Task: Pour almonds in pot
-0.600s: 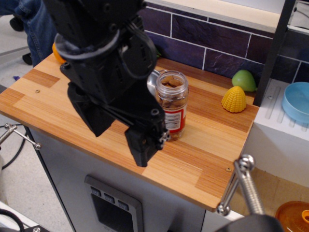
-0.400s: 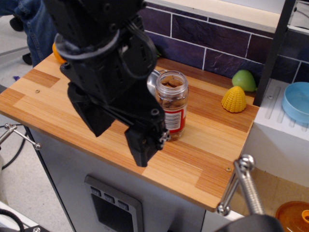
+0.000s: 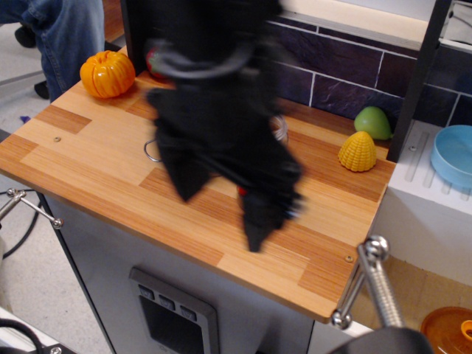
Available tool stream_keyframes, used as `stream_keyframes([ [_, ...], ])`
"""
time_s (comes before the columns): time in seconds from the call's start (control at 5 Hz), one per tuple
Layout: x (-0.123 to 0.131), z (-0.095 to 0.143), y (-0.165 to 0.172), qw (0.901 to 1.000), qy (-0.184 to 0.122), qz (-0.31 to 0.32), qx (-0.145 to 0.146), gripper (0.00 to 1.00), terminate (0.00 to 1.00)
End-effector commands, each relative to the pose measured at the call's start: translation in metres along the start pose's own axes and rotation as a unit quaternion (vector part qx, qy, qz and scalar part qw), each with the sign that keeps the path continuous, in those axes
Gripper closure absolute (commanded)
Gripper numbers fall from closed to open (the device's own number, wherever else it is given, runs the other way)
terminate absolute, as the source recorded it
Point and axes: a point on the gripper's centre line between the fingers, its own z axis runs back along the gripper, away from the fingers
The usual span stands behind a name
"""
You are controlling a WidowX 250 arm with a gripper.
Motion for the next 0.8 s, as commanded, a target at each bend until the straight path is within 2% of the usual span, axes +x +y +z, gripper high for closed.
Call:
stream_keyframes([
  [0.0,0.038,-0.001,-0.024,0.9875,0.017,-0.152,0.039,0.0,0.0],
  [0.2,0.045,-0.012,-0.044,0.9541,0.054,-0.278,0.097,0.0,0.0],
  [0.4,0.043,-0.027,-0.069,0.9088,0.066,-0.378,0.164,0.0,0.0],
  [0.6,0.039,-0.053,-0.081,0.8562,0.092,-0.477,0.176,0.0,0.0],
])
